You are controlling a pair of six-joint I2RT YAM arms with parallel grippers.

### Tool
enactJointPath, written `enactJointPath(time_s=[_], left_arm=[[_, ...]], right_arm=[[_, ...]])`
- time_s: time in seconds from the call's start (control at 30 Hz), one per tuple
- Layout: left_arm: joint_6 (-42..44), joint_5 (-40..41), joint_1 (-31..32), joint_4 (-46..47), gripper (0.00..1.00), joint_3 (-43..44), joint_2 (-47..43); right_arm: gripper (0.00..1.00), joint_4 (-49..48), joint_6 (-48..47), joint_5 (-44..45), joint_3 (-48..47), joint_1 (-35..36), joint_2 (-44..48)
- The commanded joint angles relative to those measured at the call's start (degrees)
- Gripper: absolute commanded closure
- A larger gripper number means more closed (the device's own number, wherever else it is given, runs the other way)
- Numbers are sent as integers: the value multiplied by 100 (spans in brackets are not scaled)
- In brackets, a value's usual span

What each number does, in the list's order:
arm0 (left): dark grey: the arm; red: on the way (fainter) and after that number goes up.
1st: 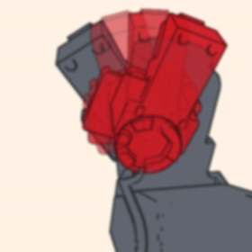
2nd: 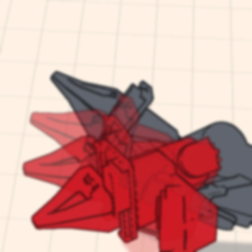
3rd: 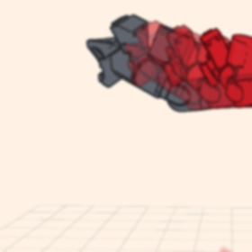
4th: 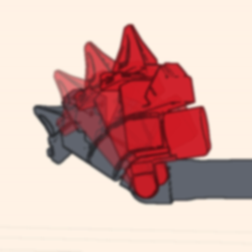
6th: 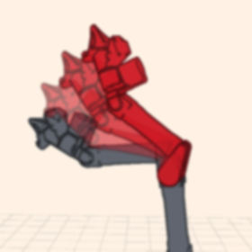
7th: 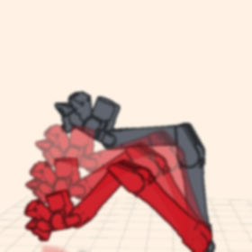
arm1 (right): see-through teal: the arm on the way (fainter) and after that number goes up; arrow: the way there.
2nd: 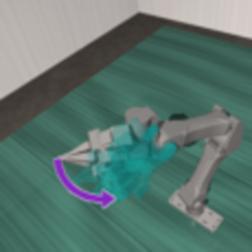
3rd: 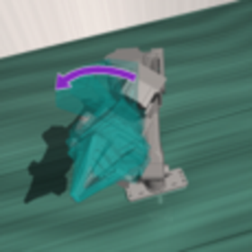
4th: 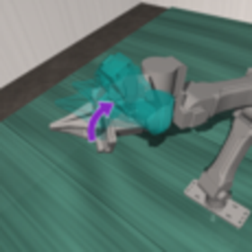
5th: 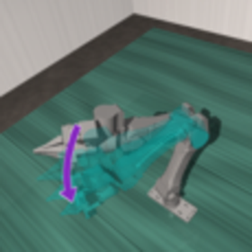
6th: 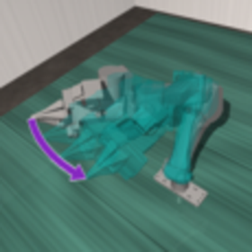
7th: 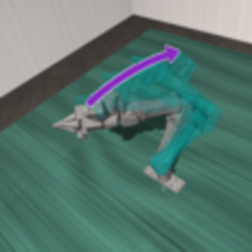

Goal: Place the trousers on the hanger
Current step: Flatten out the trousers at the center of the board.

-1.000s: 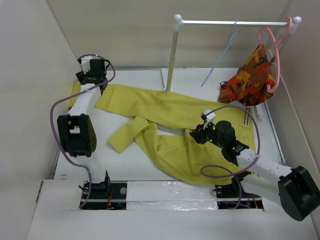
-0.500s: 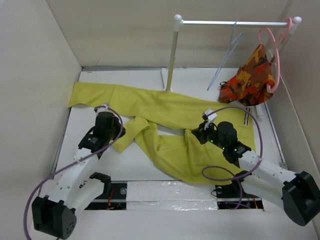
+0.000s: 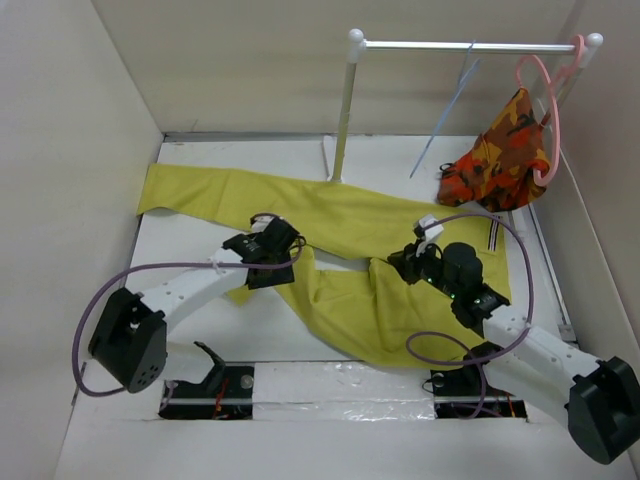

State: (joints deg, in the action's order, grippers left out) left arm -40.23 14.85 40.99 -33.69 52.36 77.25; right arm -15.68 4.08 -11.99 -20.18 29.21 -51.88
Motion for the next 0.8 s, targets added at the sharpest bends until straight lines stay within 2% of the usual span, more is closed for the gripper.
enactJointPath(time_s=[0.0,0.03,0.1,0.17,0.33,0.43,0.63,0.77], left_arm=[[-327,27,-530,-437,47,-313,-875],[-328,-95,-792,-297,44,-584,-1035],[-266,-219,-909,-208,42,-840,-1221],[-222,-368,-961,-330,38,-719,-1038],[-275,-186,-1356,-410,43,-639,-202],[-468,-96,-1831,-244,43,-814,-307],[-1223,281,-1893,-638,44,-868,-737],[-1374,-561,-2245,-568,47,-1280,-1142]], right_arm=[[79,-102,-47,-40,-91,-100,187],[79,-102,-39,-84,-91,-100,187],[78,-119,-39,-128,-82,-152,169],[78,-154,-38,-207,-91,-153,134],[77,-93,-38,-304,-108,-153,151],[76,-102,-38,-260,-65,-153,239],[76,-128,-65,-392,-108,-153,90],[75,-111,-82,-357,-100,-153,72]])
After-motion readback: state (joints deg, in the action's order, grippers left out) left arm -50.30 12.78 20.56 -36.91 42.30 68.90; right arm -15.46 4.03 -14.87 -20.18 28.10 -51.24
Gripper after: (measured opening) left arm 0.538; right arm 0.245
